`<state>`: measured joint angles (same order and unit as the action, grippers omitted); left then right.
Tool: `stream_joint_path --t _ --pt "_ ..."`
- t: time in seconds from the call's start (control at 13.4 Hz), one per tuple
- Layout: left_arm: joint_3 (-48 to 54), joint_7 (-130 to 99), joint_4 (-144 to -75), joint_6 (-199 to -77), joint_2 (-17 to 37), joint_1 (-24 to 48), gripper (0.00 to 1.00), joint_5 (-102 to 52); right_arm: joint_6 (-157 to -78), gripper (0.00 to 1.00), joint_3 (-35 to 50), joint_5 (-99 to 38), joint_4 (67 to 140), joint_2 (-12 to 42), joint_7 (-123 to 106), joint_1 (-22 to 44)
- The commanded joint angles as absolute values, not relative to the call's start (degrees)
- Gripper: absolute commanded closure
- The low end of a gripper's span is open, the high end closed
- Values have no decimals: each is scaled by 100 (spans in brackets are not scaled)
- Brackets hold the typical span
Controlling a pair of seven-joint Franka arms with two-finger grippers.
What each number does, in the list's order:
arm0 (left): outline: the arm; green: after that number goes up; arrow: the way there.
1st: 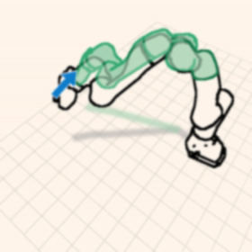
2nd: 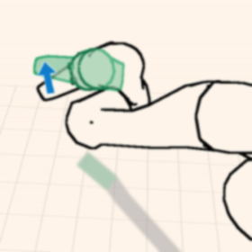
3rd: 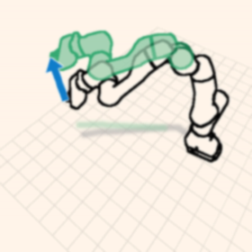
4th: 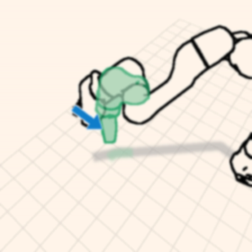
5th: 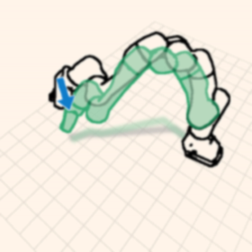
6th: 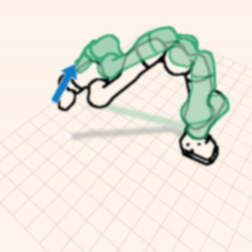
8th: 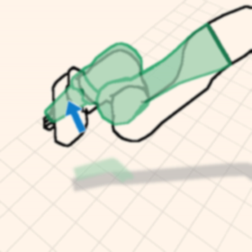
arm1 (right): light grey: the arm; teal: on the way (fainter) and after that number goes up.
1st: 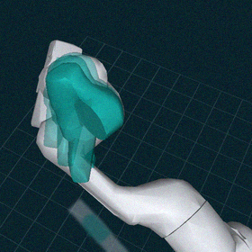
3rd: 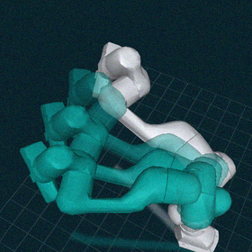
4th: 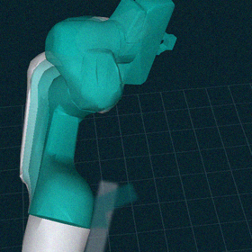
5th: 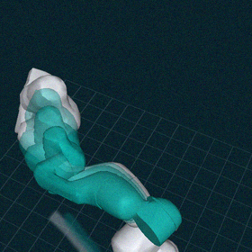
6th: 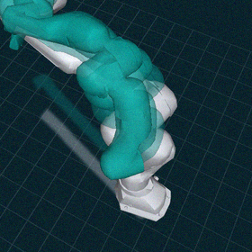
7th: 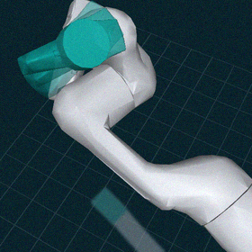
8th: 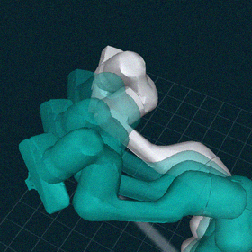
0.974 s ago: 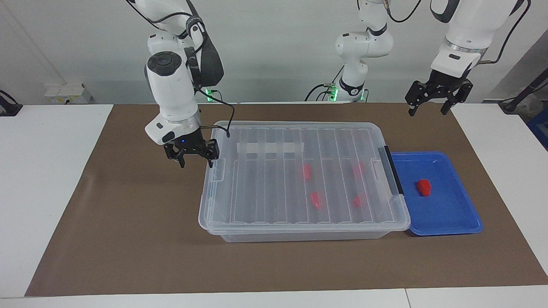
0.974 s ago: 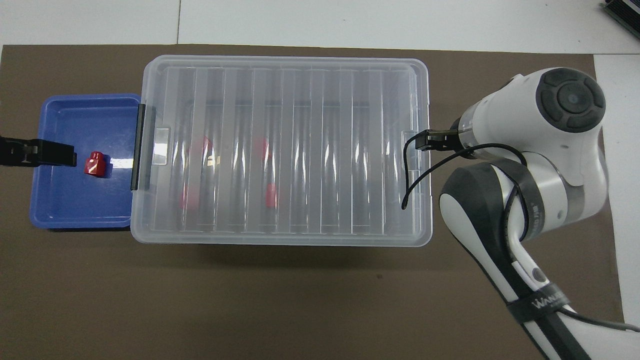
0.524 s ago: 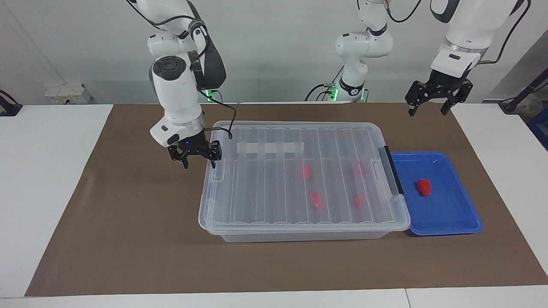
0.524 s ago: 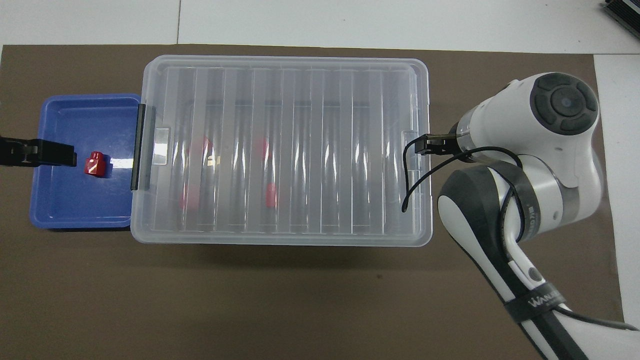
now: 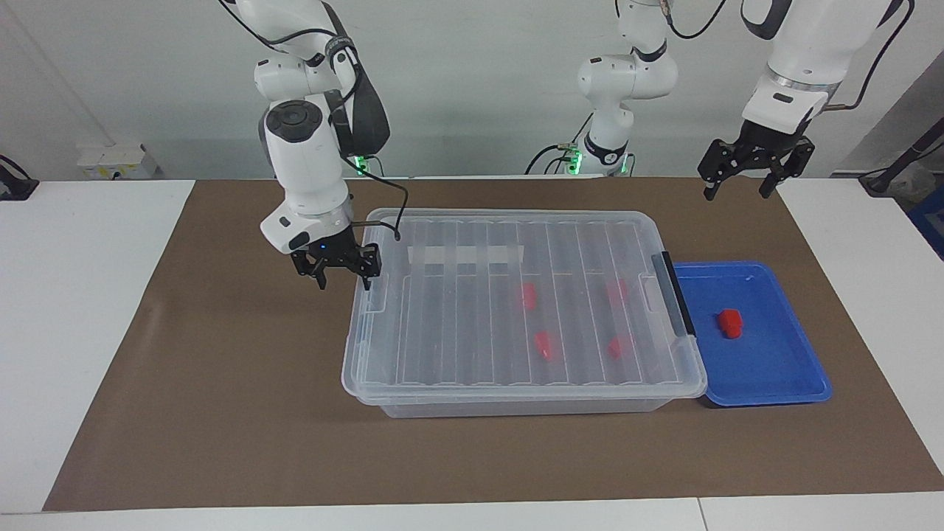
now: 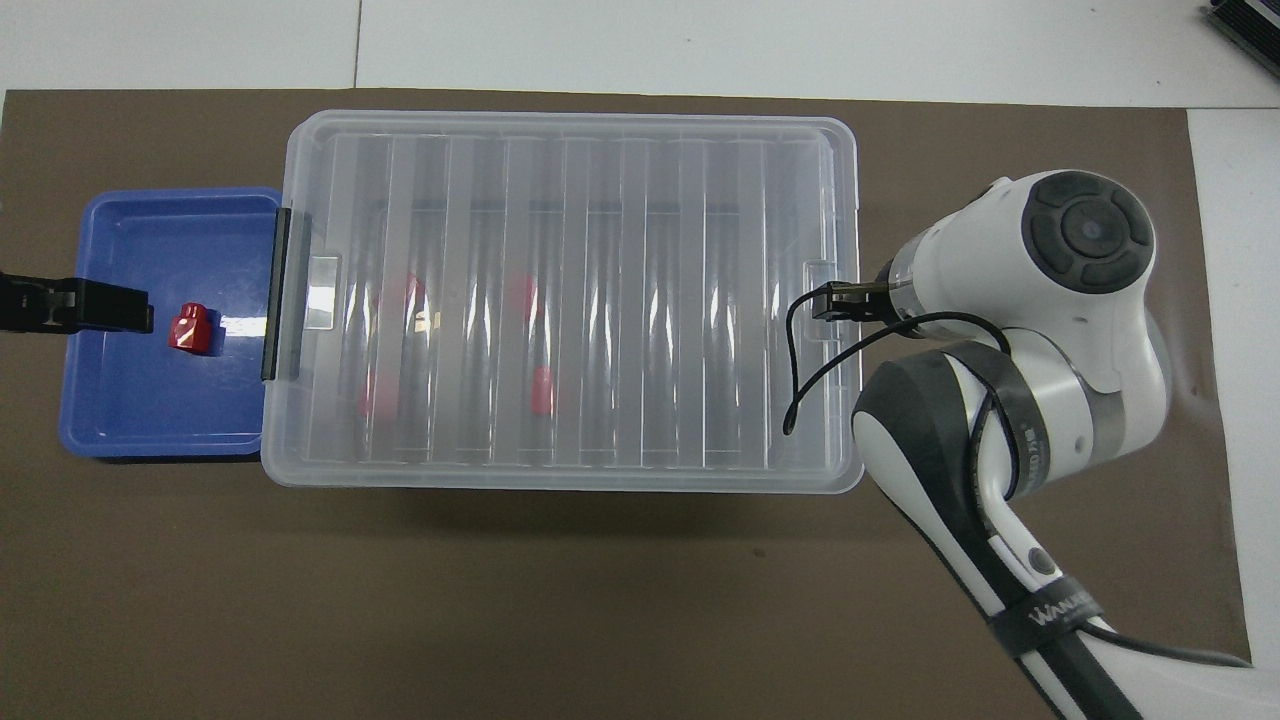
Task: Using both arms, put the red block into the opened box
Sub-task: 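Slide the clear lid toward the right gripper to uncover the box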
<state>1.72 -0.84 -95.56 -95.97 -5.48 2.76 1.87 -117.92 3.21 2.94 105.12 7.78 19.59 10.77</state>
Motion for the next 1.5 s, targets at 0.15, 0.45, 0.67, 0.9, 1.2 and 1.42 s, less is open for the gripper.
stream_joint_path --t 0.15,0.45,0.67,0.9,1.2,1.42 --pt "123 -114 -9650 -9615 -633 299 0 97 -11681 15 360 308 10696 580 1565 625" --pt "123 -114 -9650 -9615 -633 299 0 97 -11777 14 360 308 10670 615 941 291" --pt "123 -114 -9659 -9615 -633 299 0 97 -11716 13 360 308 10661 624 800 158" --pt "123 -114 -9659 -9615 -633 299 0 97 -11725 13 352 316 10661 624 678 -26" --pt "123 -114 -9659 -9615 -633 299 0 97 -11689 13 352 334 10661 624 124 -403" --pt "123 -114 -9650 -9615 -633 299 0 97 -11698 13 352 360 10635 642 -175 -623"
